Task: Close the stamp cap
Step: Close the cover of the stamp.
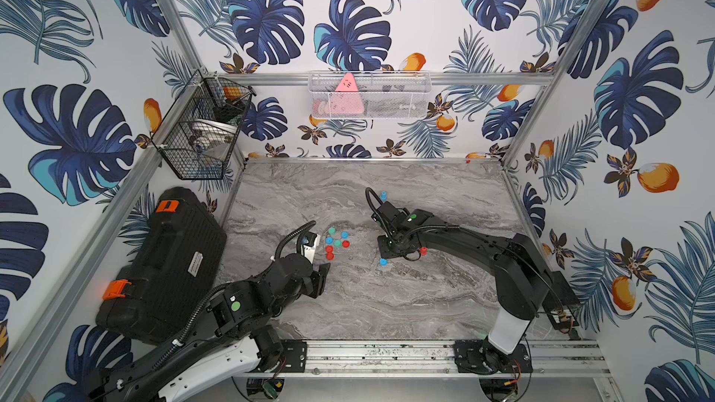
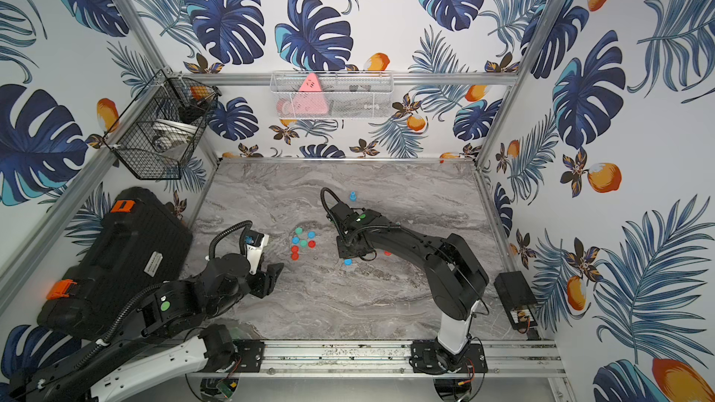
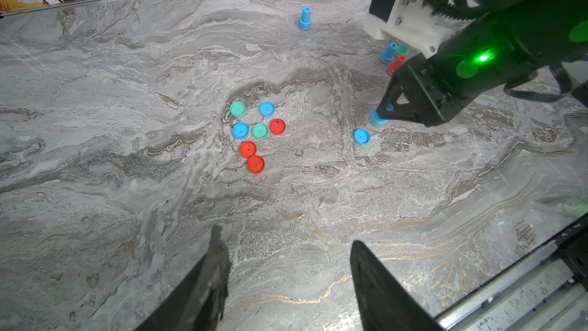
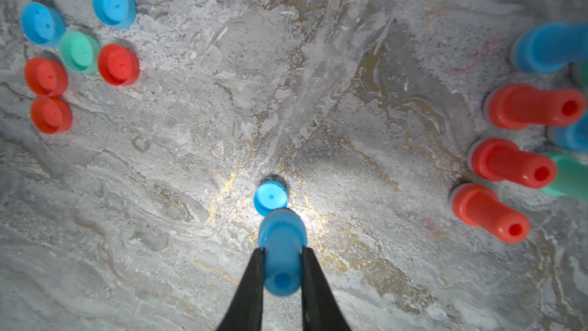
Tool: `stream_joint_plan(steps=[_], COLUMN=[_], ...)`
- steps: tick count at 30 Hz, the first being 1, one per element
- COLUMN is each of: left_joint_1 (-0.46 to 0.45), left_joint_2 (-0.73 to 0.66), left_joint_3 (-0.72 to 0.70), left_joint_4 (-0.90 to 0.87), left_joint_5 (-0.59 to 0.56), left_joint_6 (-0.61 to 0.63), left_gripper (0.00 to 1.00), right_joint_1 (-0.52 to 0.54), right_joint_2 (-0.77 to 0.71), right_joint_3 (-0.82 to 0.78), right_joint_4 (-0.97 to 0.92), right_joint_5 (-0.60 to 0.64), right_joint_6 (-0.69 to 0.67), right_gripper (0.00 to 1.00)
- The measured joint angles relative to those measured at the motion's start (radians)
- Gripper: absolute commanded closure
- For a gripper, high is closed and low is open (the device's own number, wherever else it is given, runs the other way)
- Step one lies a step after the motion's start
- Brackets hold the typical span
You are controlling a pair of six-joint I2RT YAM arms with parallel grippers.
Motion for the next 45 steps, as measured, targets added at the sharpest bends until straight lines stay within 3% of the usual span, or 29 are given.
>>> stream_joint_plan(steps=[12, 45], left_joint_1=[0.0, 0.0], left_joint_2=[0.001, -0.002], left_joint_3=[0.0, 0.0], left_joint_4=[0.0, -0.003], left_joint_5=[0.0, -0.002], left_joint_6=[0.0, -0.001], left_gripper=[0.35, 0.35], right_joint_1=[0.018, 0.024], right_joint_2=[0.085, 0.103], right_joint_3=[0.035, 0.006], right_joint_4=[0.003, 0.03], right_joint_5=[0.004, 0.018], right_joint_6=[0.011, 0.014], right_gripper=[0.88, 0.89])
